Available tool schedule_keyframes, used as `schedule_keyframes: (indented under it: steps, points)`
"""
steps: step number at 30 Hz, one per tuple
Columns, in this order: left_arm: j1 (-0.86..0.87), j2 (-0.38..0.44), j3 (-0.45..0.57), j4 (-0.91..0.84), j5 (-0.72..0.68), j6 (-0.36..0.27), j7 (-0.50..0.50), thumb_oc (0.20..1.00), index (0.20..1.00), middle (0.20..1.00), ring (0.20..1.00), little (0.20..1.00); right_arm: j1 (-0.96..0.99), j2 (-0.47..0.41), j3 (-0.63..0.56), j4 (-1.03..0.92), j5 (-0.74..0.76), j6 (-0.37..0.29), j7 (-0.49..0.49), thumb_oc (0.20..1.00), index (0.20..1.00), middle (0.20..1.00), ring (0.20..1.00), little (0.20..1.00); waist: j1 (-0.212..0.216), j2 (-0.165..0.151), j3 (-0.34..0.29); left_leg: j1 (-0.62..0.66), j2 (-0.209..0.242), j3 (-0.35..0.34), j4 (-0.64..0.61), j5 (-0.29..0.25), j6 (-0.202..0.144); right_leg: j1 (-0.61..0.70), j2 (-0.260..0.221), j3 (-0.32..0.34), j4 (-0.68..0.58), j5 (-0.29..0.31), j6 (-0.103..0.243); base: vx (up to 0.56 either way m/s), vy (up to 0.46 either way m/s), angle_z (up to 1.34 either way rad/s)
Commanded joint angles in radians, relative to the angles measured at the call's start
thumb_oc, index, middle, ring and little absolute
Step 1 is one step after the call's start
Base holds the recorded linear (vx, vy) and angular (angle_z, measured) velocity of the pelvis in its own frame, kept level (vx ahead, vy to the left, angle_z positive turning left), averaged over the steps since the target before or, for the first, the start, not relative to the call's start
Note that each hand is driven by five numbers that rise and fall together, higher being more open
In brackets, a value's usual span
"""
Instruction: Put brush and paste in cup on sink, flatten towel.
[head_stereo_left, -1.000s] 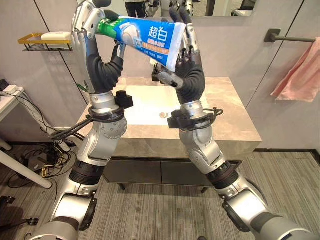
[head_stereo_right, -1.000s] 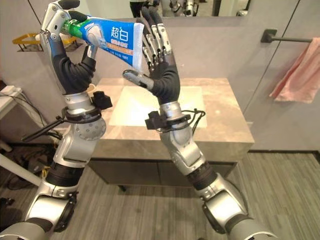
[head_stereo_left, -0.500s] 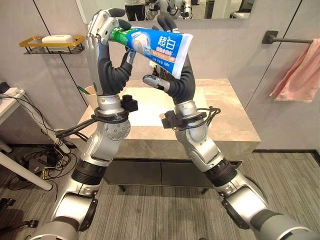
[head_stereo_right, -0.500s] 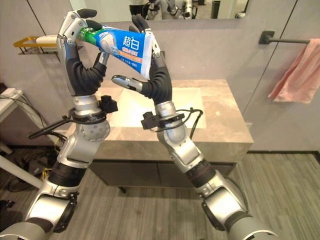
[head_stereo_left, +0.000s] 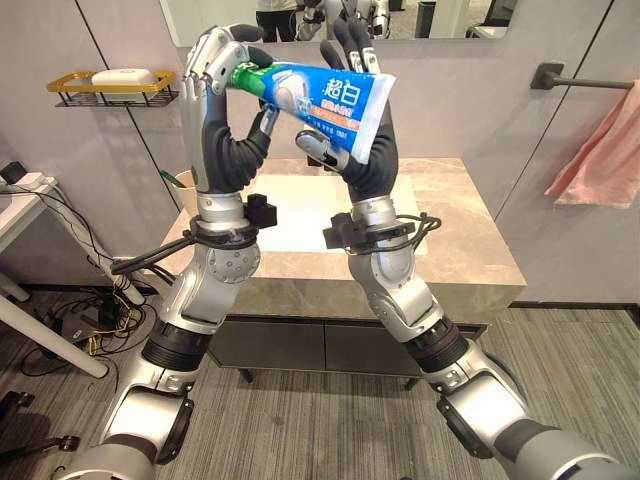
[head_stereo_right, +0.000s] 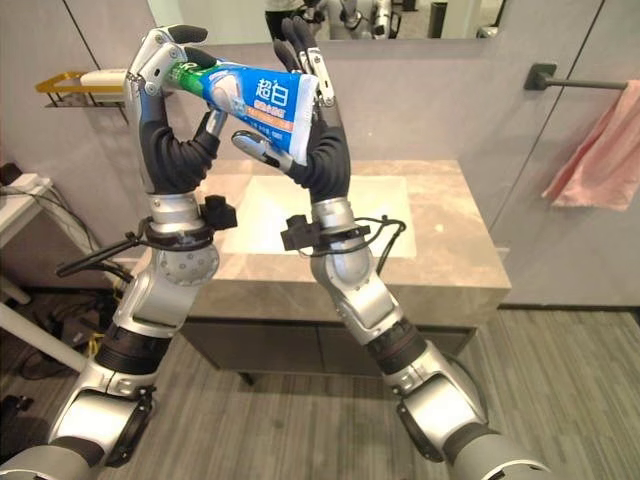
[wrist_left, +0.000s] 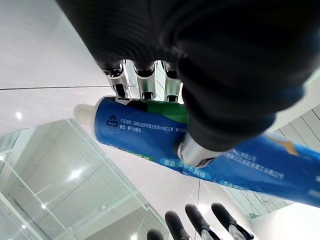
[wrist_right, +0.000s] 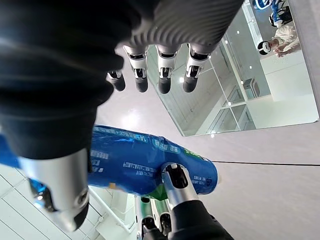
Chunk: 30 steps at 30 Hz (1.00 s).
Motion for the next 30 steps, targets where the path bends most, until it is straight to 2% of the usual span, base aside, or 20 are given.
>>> schedule_keyframes:
  steps: [1, 18, 19, 20, 24, 26, 30]
  points:
    - [-0.054, 0.101, -0.029, -0.009, -0.051, -0.039, -0.024, 0.200, 0.200, 0.200, 0.200, 0.200, -0.113, 0.069, -0.080, 0.010, 0.069, -0.069, 0.001, 1.000, 1.000, 1.000, 1.000, 1.000, 0.008, -0.064, -0.007, -0.017, 0.007, -0.030, 0.004, -0.033, -0.010, 0.091, -0.098, -0.018, -0.001, -0.020, 0.046, 0.00, 0.000, 0.00]
    - [0.029, 0.175, -0.043, -0.044, -0.155, -0.097, -0.126, 0.200, 0.200, 0.200, 0.200, 0.200, -0.056, 0.106, -0.050, -0.006, 0.316, -0.085, 0.107, 1.000, 1.000, 1.000, 1.000, 1.000, 0.013, -0.065, -0.001, -0.016, 0.010, -0.025, 0.004, -0.030, -0.014, 0.086, -0.094, -0.010, -0.001, -0.018, 0.043, 0.00, 0.000, 0.00]
    - [0.031, 0.176, -0.042, -0.044, -0.160, -0.100, -0.131, 0.200, 0.200, 0.200, 0.200, 0.200, -0.051, 0.108, -0.046, 0.002, 0.322, -0.081, 0.115, 0.887, 0.887, 0.887, 0.887, 0.887, 0.012, -0.065, -0.001, -0.016, 0.010, -0.024, 0.004, -0.030, -0.014, 0.086, -0.093, -0.010, -0.001, -0.019, 0.042, 0.00, 0.000, 0.00]
    - [0.031, 0.176, -0.041, -0.044, -0.160, -0.100, -0.132, 0.200, 0.200, 0.200, 0.200, 0.200, -0.051, 0.108, -0.046, 0.003, 0.324, -0.081, 0.116, 0.856, 0.856, 0.856, 0.856, 0.856, 0.012, -0.064, -0.001, -0.015, 0.010, -0.024, 0.004, -0.030, -0.014, 0.086, -0.093, -0.010, -0.001, -0.019, 0.042, 0.00, 0.000, 0.00]
    - [0.032, 0.187, -0.041, -0.044, -0.182, -0.106, -0.150, 0.200, 0.200, 0.200, 0.200, 0.200, -0.042, 0.107, -0.040, 0.009, 0.344, -0.078, 0.130, 0.815, 0.815, 0.815, 0.815, 0.815, 0.008, -0.064, 0.001, -0.013, 0.013, -0.021, 0.004, -0.030, -0.016, 0.086, -0.091, -0.009, -0.001, -0.020, 0.042, 0.00, 0.000, 0.00]
    - [0.031, 0.190, -0.046, -0.046, -0.202, -0.114, -0.161, 0.200, 0.200, 0.200, 0.200, 0.200, -0.039, 0.116, -0.038, 0.017, 0.371, -0.080, 0.140, 0.827, 0.827, 0.827, 0.827, 0.827, 0.007, -0.063, 0.003, -0.012, 0.014, -0.020, 0.004, -0.029, -0.017, 0.085, -0.091, -0.008, -0.001, -0.019, 0.041, 0.00, 0.000, 0.00]
    - [0.032, 0.198, -0.043, -0.045, -0.236, -0.118, -0.186, 0.200, 0.200, 0.200, 0.200, 0.200, -0.037, 0.116, -0.038, 0.019, 0.388, -0.077, 0.158, 0.909, 0.909, 0.909, 0.909, 0.909, 0.004, -0.062, 0.004, -0.011, 0.016, -0.019, 0.004, -0.029, -0.018, 0.085, -0.090, -0.006, -0.001, -0.019, 0.041, 0.00, 0.000, 0.00]
